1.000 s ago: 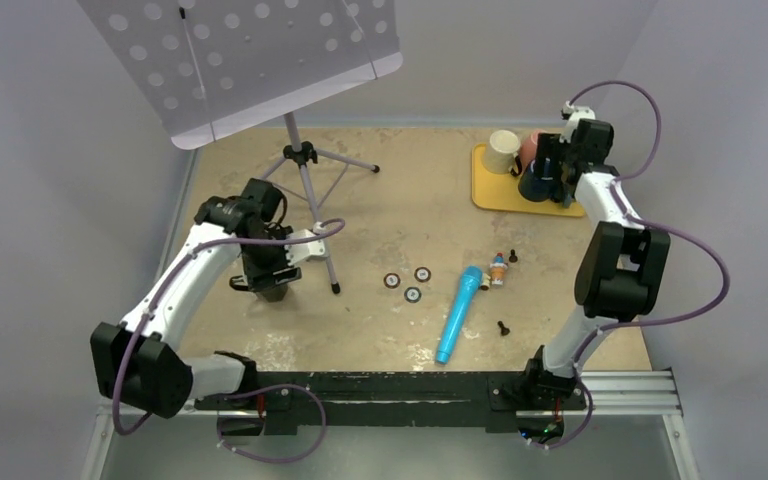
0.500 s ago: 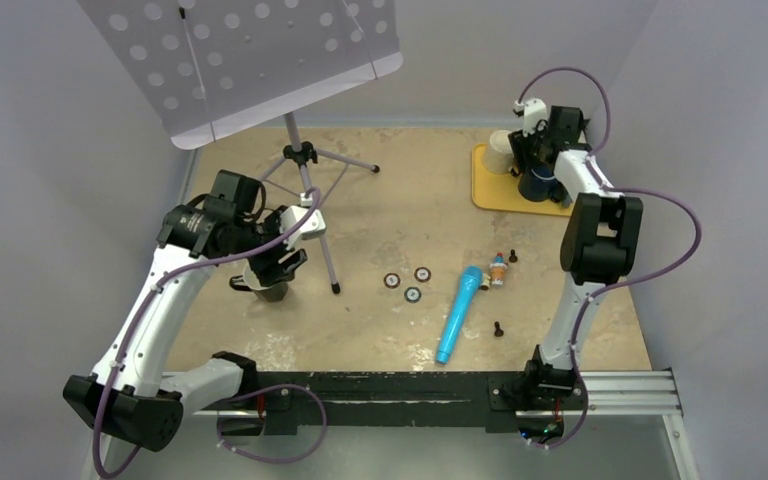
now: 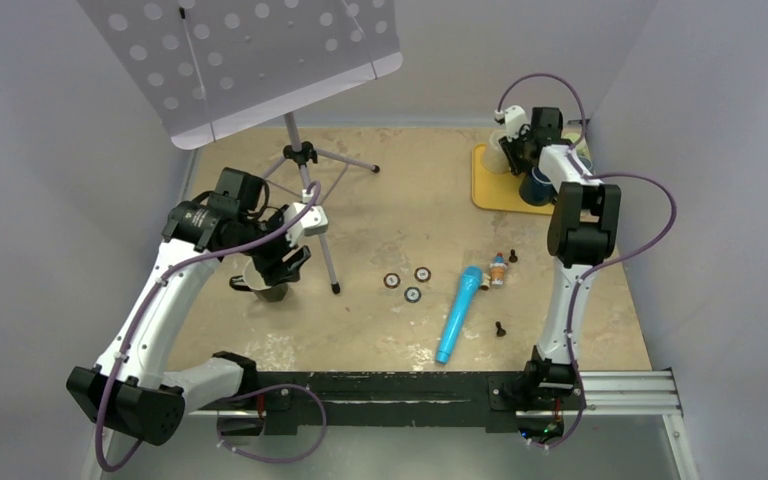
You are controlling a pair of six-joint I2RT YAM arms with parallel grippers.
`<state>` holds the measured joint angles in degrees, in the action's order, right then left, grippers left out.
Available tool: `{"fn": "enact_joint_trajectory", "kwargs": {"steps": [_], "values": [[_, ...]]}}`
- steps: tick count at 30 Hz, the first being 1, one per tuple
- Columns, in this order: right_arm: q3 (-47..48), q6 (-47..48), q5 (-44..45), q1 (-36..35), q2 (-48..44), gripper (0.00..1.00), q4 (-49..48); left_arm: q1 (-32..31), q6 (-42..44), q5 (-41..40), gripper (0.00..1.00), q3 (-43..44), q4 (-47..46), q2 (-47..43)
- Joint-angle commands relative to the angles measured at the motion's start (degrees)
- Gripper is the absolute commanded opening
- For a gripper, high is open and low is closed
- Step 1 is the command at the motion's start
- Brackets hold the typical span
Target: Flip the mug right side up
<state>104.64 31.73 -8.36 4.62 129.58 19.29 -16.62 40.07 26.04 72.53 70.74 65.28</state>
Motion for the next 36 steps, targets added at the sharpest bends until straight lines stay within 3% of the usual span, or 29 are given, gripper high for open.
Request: {"fn": "enact_joint_trajectory", "kwargs": {"steps": [1, 3, 4, 8, 12, 15, 19, 22, 29, 36], "values": [[3.01, 1.82, 0.37, -0.36, 0.67, 0.27, 1.22, 0.19, -0.89, 2.33, 0.66, 1.56, -1.69, 0.44], [2.56, 1.85, -0.38, -0.6, -0.19, 0.05, 0.38, 0.19, -1.23, 2.51, 0.66, 1.56, -1.69, 0.65], [2.25, 1.73, -0.42, -0.79, -0.93, 0.0, 0.12, 0.19, -1.49, 2.72, 0.66, 1.56, -1.73, 0.72], [-1.19, -1.22, -0.89, -2.17, -8.15, 0.0, -3.51, 0.19, -2.01, 5.69, 0.66, 1.85, -0.69, 0.25], [-8.97, -12.02, -3.66, -2.76, -20.14, 0.0, -13.46, 0.21, -4.77, 11.19, 0.66, 3.45, -0.27, -1.23], [-18.72, -21.47, -5.24, -3.6, -31.1, 0.0, -24.16, 0.19, -10.05, 16.02, 0.66, 5.28, -0.8, -2.31], [-28.16, -30.64, -9.62, -7.46, -43.94, 0.0, -29.66, 0.19, -18.41, 23.69, 0.66, 6.16, -4.55, -5.27], [-36.78, -37.8, -11.7, -12.75, -54.83, 0.0, -34.3, 0.19, -25.68, 30.77, 0.69, 5.18, -12.33, -8.91], [-52.62, -57.09, -20.35, -26.64, -70.7, 0.0, -51.06, 0.19, -50.39, 36.31, 0.69, 4.42, -32.27, -10.41], [-56.96, -61.31, -17.58, -39.84, -76.53, 0.0, -53.67, -0.45, -63.14, 37.55, 0.7, 2.47, -49.14, -11.21]]}}
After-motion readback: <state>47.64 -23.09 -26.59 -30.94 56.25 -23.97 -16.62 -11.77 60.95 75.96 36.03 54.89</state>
